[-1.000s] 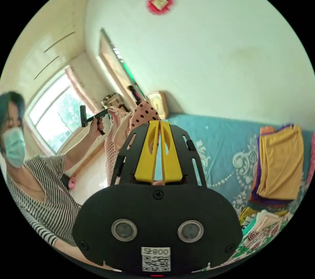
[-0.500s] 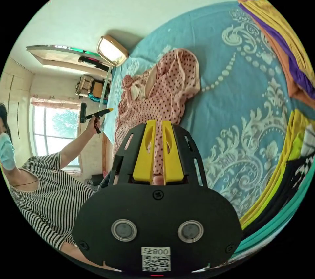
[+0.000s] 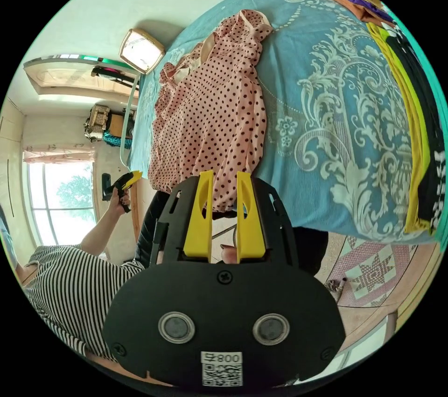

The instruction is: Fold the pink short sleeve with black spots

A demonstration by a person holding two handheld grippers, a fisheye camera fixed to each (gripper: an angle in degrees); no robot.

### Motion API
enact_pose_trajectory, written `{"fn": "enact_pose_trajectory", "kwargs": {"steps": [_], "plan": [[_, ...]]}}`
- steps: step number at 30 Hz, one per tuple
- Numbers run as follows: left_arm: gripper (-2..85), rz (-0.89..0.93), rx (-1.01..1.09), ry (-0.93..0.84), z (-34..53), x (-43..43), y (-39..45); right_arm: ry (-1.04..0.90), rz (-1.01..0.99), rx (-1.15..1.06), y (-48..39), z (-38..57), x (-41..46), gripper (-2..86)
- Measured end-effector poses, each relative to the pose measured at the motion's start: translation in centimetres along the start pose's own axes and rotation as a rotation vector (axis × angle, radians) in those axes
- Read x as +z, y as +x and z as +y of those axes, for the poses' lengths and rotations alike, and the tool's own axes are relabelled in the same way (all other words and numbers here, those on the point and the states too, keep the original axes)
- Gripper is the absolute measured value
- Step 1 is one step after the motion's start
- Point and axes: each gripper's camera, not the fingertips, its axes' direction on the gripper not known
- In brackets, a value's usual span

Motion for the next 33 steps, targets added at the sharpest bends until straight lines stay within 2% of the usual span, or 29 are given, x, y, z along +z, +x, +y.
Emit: {"fn": "enact_pose_trajectory", "kwargs": {"steps": [8,18,25,30,33], "plan": [[11.6,0.140,-0.073,0.026,3.5,-3.0,-5.9,0.010,0.060,0.081,2.7,3.8,0.0,9.0],[11.7,0.109,-0.090,0.001,1.5,-6.1,-7.2,-0.019,0.023,0.167,5.1,4.8,0.3,8.1],[5.8,0.078,-0.111,-0.090,0.1,-6.2,-7.1,-0.017,-0.009,0.242,7.2,6.6,-1.5,3.0],[2.3,0.077,-0.104,-0.065,1.3,-8.5,-6.1,-0.008,-0.091,0.237,7.7,8.2,-3.0,0.5],[1.6,0.184,-0.057,0.023,1.9,-11.5,-4.6,0.028,-0.164,0.193,7.3,9.3,-5.3,0.2]]}}
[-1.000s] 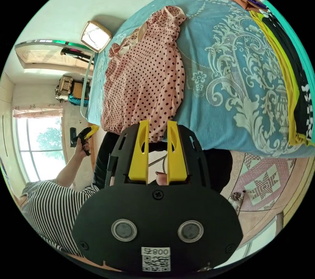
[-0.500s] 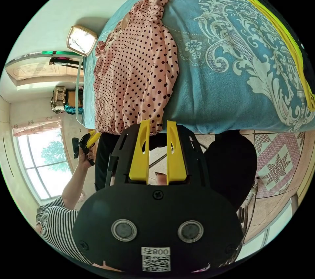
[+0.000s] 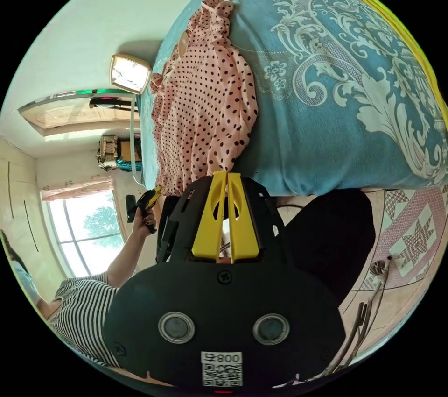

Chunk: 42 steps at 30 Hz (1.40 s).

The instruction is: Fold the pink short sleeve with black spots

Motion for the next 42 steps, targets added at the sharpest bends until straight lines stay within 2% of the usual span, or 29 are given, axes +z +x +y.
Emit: {"fn": "enact_pose_trajectory", "kwargs": {"steps": [6,10,12,16,20,23,27,30,33,38,42], "plan": [[1.2,0.076,0.031,0.048,-2.0,-2.4,3.9,0.122,-0.167,-0.046,-0.6,1.1,-6.2,0.0],[1.2,0.135,0.075,0.124,-8.9,-4.5,10.3,0.224,-0.269,-0.096,-2.9,-3.1,-11.4,0.0],[1.2,0.187,0.160,0.193,-12.2,-7.0,15.7,0.264,-0.305,-0.169,-6.0,-5.9,-14.8,0.0],[1.1,0.234,0.432,0.321,-15.9,-14.9,30.6,0.371,-0.281,-0.446,-17.7,-9.8,-24.4,0.0],[1.1,0.241,0.662,0.406,-13.1,-21.6,40.7,0.479,-0.223,-0.694,-27.5,-7.4,-32.8,0.0],[1.1,0.250,0.765,0.421,-8.7,-23.9,43.0,0.542,-0.225,-0.801,-29.9,-3.2,-36.4,0.0],[1.1,0.221,0.806,0.374,-2.8,-23.3,40.9,0.529,-0.223,-0.847,-28.6,2.3,-36.6,0.0],[1.1,0.199,0.764,0.311,2.1,-20.6,35.4,0.473,-0.231,-0.809,-24.8,6.6,-34.1,0.0],[1.0,0.122,0.639,0.203,6.0,-15.7,27.4,0.406,-0.204,-0.687,-19.2,10.1,-30.0,0.0],[1.0,0.093,0.273,0.004,8.2,-4.7,11.4,0.210,-0.196,-0.302,-6.8,11.5,-19.2,0.0],[1.2,0.050,0.141,-0.060,8.1,0.0,6.0,0.075,-0.170,-0.115,-1.6,10.4,-13.4,0.0]]}}
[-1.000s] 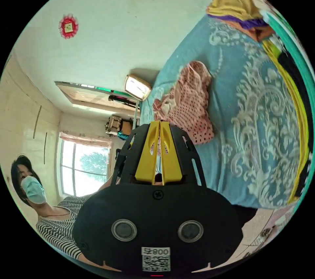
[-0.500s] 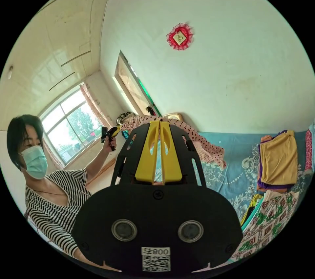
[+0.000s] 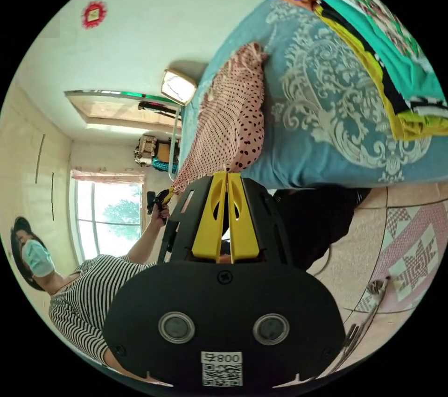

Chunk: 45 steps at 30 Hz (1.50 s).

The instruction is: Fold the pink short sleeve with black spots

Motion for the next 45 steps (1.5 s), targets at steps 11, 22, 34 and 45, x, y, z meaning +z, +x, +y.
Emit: {"fn": "enact_pose_trajectory", "kwargs": {"steps": [11,22,34,45], "plan": [[4.3,-0.153,-0.086,0.065,-5.4,1.1,-5.9,-0.028,0.128,0.151,4.0,-4.2,2.3,0.1],[6.1,-0.225,0.090,0.053,-28.5,10.9,-5.8,0.078,0.278,-0.084,-2.6,-20.2,6.4,2.8],[8.7,-0.571,0.270,0.078,-49.1,22.5,-8.1,0.009,0.596,-0.394,-7.4,-44.7,20.7,6.6],[2.3,-0.690,0.141,0.038,-57.6,26.6,-18.8,-0.081,0.828,-0.531,-6.1,-55.6,30.7,6.8]]}}
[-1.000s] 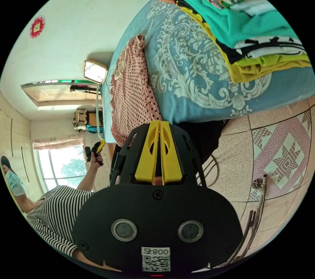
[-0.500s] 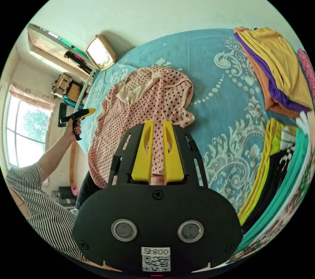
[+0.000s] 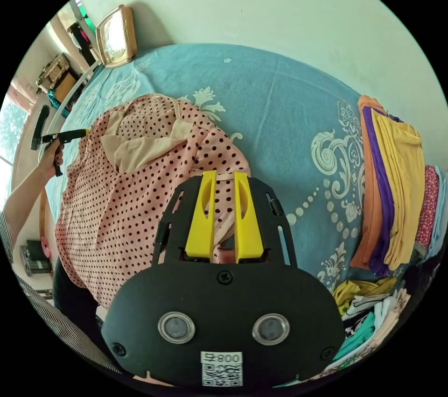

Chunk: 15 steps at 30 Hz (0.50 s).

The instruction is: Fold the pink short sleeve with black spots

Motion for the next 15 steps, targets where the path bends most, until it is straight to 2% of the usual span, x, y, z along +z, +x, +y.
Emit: {"fn": "enact_pose_trajectory", "kwargs": {"steps": [2,9,15], "plan": [[1.3,0.038,-0.012,0.008,-0.7,0.6,-1.3,-0.068,0.036,-0.043,-0.3,-1.4,2.2,5.5],[0.5,0.144,-0.015,0.156,-3.6,-1.9,-5.3,-0.017,0.034,-0.030,2.7,-4.1,1.2,0.6],[0.5,0.108,-0.015,0.153,-7.6,0.3,-7.7,0.066,-0.165,0.086,9.1,-7.2,-1.0,0.2]]}}
